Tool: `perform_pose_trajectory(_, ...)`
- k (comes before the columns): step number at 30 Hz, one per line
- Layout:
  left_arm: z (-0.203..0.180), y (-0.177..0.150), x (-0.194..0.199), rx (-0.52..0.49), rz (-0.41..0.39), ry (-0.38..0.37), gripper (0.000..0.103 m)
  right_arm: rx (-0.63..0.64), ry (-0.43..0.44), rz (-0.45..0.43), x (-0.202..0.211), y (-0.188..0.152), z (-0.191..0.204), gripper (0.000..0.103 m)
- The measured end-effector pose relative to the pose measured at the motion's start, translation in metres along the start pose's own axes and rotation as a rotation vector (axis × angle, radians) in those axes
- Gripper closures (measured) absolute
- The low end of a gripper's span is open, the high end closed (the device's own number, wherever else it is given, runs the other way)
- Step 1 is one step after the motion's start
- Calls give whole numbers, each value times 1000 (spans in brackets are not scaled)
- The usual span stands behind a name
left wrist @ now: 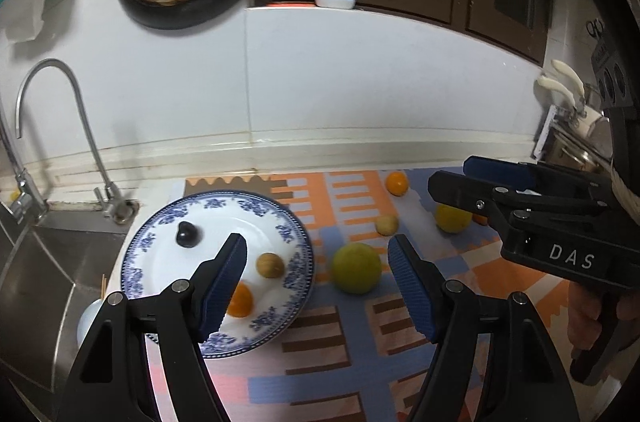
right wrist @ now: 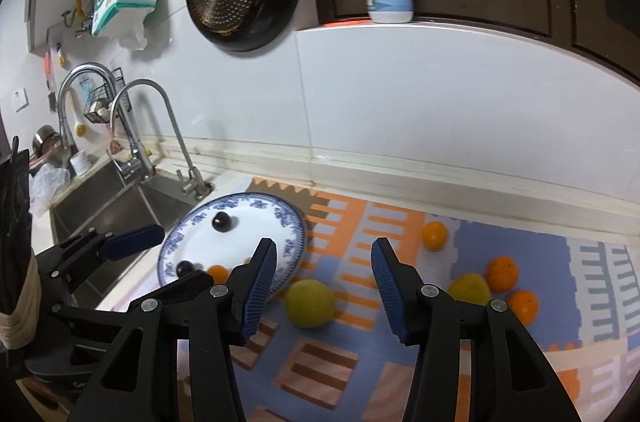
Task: Organize fruits
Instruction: 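Grasp a large green grapefruit with the left tool while the right grasps a small yellow fruit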
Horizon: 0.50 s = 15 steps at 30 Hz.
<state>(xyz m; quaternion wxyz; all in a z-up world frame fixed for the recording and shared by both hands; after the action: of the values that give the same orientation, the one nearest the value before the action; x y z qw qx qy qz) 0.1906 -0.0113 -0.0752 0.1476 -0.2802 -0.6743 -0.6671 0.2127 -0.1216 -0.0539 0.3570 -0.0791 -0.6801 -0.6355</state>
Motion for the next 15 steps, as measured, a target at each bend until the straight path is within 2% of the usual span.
perform_pose_trajectory(12, -25, -16, -37, -76, 36, -49, 31, 18, -36, 61, -23, -25, -29, 53)
perform_pose_trajectory(15, -29, -19, -47, -87, 48, -66, 35, 18, -37, 83, -34, -31, -34, 53)
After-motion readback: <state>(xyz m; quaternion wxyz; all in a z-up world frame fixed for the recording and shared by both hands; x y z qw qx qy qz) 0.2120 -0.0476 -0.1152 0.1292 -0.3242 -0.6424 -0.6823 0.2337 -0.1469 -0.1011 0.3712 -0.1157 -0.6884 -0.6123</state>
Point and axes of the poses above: each gripper's, at about its wrist camera, not at the fingertips, and x roughly against the way its jaws point, z to its left, y to its top, the point moved 9 cm from there along -x, roughly the way its jaws point, and after that the axes turned 2 degrees about -y, right-handed, at the moved point
